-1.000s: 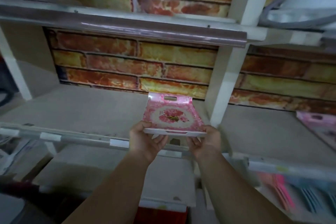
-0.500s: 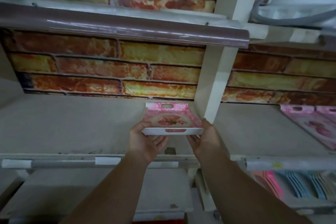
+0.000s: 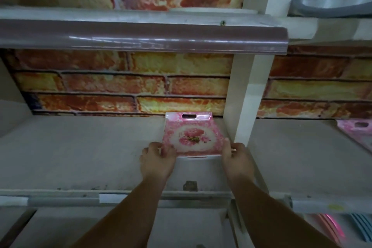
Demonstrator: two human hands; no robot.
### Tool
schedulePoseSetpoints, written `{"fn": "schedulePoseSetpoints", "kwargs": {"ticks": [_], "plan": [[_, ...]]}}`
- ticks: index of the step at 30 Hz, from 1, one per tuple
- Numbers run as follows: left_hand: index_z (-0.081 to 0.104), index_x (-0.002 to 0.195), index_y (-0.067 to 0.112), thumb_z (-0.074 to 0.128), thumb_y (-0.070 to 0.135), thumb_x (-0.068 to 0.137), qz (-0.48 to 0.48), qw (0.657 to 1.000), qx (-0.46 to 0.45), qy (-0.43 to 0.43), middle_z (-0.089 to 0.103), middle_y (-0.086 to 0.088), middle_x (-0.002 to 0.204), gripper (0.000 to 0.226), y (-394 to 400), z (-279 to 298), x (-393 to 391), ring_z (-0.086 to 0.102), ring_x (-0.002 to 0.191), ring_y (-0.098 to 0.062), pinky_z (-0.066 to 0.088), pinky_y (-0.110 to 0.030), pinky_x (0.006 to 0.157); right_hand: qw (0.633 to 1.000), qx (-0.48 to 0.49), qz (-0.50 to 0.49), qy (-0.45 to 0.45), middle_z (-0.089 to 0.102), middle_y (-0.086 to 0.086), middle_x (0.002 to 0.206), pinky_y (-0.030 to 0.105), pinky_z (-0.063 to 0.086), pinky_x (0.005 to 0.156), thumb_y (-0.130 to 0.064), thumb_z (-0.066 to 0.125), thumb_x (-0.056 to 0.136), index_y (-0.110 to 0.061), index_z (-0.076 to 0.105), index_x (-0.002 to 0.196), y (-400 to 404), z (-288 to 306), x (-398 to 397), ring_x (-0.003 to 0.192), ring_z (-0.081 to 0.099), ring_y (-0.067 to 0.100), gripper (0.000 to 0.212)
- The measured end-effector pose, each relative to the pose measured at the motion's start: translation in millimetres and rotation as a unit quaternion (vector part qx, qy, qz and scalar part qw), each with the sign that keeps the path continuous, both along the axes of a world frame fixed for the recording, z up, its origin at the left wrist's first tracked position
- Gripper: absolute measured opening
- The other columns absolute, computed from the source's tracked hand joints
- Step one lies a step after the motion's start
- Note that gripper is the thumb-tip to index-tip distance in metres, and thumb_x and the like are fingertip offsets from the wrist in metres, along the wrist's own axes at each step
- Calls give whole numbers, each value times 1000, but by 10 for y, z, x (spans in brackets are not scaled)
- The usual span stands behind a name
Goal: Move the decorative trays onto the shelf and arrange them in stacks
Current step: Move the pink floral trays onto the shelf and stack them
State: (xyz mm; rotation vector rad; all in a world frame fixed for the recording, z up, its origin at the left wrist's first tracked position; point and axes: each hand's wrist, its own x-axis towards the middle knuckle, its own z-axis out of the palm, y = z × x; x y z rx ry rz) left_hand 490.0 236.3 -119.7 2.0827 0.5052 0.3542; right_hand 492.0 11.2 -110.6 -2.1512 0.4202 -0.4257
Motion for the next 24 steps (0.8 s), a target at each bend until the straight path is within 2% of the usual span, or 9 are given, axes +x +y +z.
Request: {"fn": "schedulePoseSetpoints", "kwargs": {"ticks": [3, 5, 7, 10, 13, 15, 17, 21, 24], "plan": [[63, 129, 20, 58, 57, 97, -38, 991, 130, 19, 54, -15, 134, 49, 45, -97, -43, 51, 124, -37, 41, -46, 108, 991, -128, 26, 31, 67, 9, 100, 39, 46, 82, -61, 36, 108, -25, 60, 115, -70, -155, -82, 92, 57, 29, 43], [61, 131, 18, 50, 67, 98, -57, 966, 245, 54, 52, -14, 137, 60, 84, -235, -93, 49, 126, -37, 41, -49, 108, 970, -237, 33, 32, 73, 13, 105, 44, 49, 88, -62, 37, 106, -27, 58, 112, -111, -275, -148, 105, 61, 36, 41], [63, 129, 15, 33, 76, 94, -60, 954, 291, 49, 56, -17, 138, 77, 101, -320, -160, 52, 124, -40, 43, -52, 104, 961, -275, 28, 30, 74, 15, 117, 48, 49, 95, -59, 44, 105, -22, 61, 119, -147, -378, -173, 114, 62, 39, 43], [54, 147, 21, 21, 74, 96, -79, 941, 328, 41, 45, -15, 160, 80, 102, -239, -224, 43, 141, -40, 33, -56, 115, 964, -261, 24, 47, 61, 12, 149, 52, 43, 109, -61, 42, 105, -19, 54, 145, -215, -362, -205, 134, 55, 40, 59], [28, 164, 34, 23, 71, 105, -145, 934, 324, 35, 15, -6, 178, 70, 59, -78, -267, 14, 161, -35, 10, -58, 128, 962, -265, 14, 59, 47, 7, 165, 50, 38, 118, -66, 38, 103, -23, 48, 156, -270, -251, -349, 147, 46, 34, 68], [19, 166, 40, 23, 71, 105, -186, 932, 311, 32, 2, -1, 180, 69, -22, 0, -294, 0, 164, -32, 0, -60, 130, 958, -280, -1, 58, 42, 5, 169, 50, 36, 121, -71, 31, 101, -26, 46, 158, -300, -165, -526, 151, 42, 32, 74], [16, 167, 42, 24, 71, 105, -220, 925, 309, 32, -4, 2, 181, 69, -161, 19, -331, -6, 165, -30, -4, -61, 130, 948, -310, -9, 68, 35, 5, 173, 50, 33, 125, -75, 23, 98, -30, 41, 161, -366, -74, -732, 156, 37, 32, 79], [12, 169, 46, 26, 73, 104, -283, 908, 308, 5, -5, 8, 181, 72, -518, 51, -439, -11, 166, -25, -8, -62, 129, 920, -367, -4, 138, 3, 1, 181, 49, 16, 131, -73, 19, 104, -36, 13, 170, -656, 149, -1081, 165, 10, 29, 76], [8, 169, 48, 24, 76, 102, -319, 891, 321, -14, -9, 12, 181, 74, -870, 173, -528, -11, 166, -23, -12, -63, 127, 912, -378, -21, 159, -6, 2, 181, 52, 11, 132, -75, 17, 103, -38, 5, 171, -965, 286, -1342, 166, 2, 30, 78]]}}
